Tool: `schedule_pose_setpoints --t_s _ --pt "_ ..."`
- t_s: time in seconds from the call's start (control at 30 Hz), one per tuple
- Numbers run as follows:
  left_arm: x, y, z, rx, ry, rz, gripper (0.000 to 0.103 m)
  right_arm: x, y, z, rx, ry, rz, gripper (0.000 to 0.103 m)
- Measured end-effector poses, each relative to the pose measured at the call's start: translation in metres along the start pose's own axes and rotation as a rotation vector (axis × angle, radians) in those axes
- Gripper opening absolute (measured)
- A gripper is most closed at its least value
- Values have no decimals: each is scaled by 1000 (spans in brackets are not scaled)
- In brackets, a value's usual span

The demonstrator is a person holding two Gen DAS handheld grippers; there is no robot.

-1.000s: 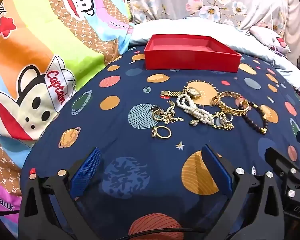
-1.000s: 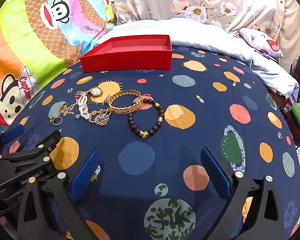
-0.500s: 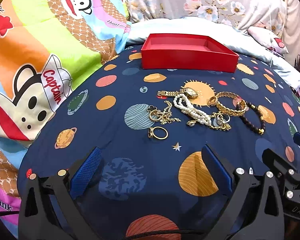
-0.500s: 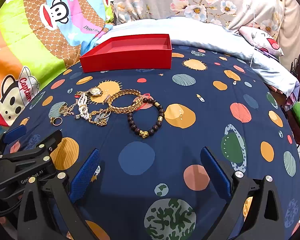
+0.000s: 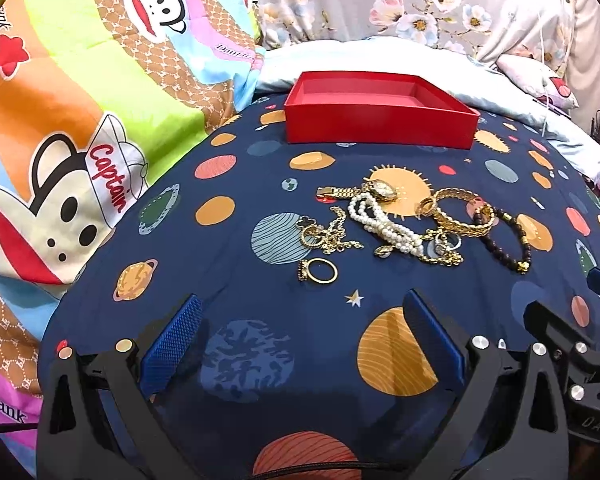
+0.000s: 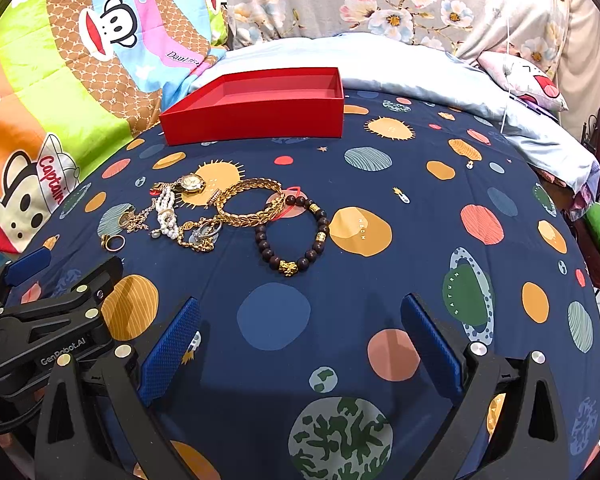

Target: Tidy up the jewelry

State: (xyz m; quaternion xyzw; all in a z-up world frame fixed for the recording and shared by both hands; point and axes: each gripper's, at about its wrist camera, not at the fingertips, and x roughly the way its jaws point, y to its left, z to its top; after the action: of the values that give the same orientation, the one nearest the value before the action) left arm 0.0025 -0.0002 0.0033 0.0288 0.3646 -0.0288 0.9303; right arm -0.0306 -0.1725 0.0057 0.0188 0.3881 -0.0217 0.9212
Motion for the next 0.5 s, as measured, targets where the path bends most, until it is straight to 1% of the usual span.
schedule_pose_setpoints --t_s 0.03,0.1,0.13,0.2,0.3,0.4,0.5 --pt "0 -1 0 1 7 2 98 0 0 0 0 0 0 98" --pt "5 -4 -1 22 51 11 98 0 1 0 -1 0 0 98" --pt "5 -4 -1 26 55 6 98 -1 1 0 0 0 0 98" --pt "5 -3 -1 22 49 15 98 0 1 0 0 1 0 98" --pt "8 0 -1 6 64 21 98 0 0 0 1 1 1 98" --pt "7 4 -1 -17 51 18 98 0 1 -1 2 1 2 98" --pt "6 3 -1 -12 45 21 98 0 1 -1 2 2 2 98"
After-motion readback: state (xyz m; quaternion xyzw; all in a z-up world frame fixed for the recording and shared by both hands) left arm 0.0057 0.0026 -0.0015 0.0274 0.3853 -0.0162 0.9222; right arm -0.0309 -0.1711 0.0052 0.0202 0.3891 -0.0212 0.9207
